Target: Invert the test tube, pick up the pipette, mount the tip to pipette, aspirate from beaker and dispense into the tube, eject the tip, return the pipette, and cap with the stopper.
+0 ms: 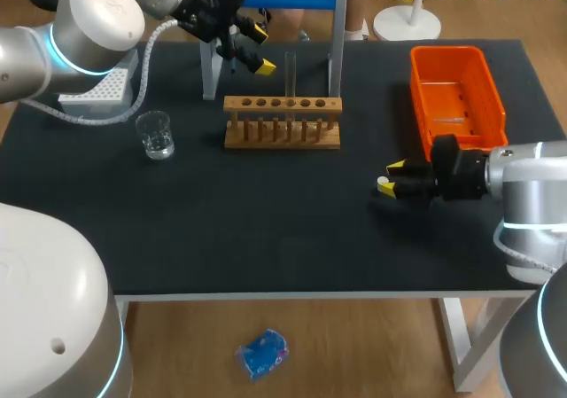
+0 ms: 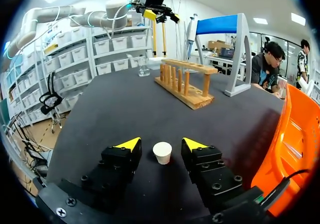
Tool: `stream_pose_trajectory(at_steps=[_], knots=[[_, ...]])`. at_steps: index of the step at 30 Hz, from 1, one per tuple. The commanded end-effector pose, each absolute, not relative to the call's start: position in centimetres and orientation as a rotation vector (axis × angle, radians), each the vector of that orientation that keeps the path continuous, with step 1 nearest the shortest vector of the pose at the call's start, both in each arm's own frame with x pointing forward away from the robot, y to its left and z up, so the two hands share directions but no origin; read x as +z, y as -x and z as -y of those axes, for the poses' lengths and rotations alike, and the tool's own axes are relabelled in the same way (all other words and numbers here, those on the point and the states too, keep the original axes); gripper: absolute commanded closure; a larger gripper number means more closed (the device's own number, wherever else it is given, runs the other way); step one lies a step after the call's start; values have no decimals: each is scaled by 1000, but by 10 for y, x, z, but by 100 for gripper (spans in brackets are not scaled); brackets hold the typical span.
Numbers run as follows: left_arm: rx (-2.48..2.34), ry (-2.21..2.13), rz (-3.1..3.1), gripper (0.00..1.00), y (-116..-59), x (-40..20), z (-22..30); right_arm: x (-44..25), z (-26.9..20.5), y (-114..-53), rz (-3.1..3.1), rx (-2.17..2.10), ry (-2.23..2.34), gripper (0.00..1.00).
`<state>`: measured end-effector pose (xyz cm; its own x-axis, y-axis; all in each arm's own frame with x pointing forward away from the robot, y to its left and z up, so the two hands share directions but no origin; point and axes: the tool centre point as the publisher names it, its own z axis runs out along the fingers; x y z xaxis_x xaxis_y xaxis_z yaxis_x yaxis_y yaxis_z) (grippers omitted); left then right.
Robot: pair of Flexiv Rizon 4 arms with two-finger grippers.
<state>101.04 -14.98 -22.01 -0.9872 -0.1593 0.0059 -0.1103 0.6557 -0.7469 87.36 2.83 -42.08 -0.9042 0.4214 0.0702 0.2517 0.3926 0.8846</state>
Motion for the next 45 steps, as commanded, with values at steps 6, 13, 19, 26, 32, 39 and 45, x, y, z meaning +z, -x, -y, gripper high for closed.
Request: stream_pose_trajectory(at_steps=[6,13,19,26,32,39,45], knots=[[-1256,228,-2809,0,-1011,-219,149,-426,-33,-881,-2486,1530,-611,50],[-1256,228,-2809,0,-1011,-219,149,-427,-35,-882,-2488,1532,-612,53],[-1256,228,-2809,0,-1011,-219,149,-427,-34,-883,-2489,1525,-616,57],[-1256,228,-2809,0,-1011,-219,149,-427,-33,-882,-2492,1519,-622,60],[-1256,228,-2809,0,-1011,-219,149,-427,-32,-881,-2493,1515,-626,71],[-1256,228,-2809,0,-1011,-219,149,-428,-31,-877,-2494,1512,-633,100],[-1256,228,-2809,0,-1011,-219,149,-427,-30,-875,-2492,1509,-631,100]])
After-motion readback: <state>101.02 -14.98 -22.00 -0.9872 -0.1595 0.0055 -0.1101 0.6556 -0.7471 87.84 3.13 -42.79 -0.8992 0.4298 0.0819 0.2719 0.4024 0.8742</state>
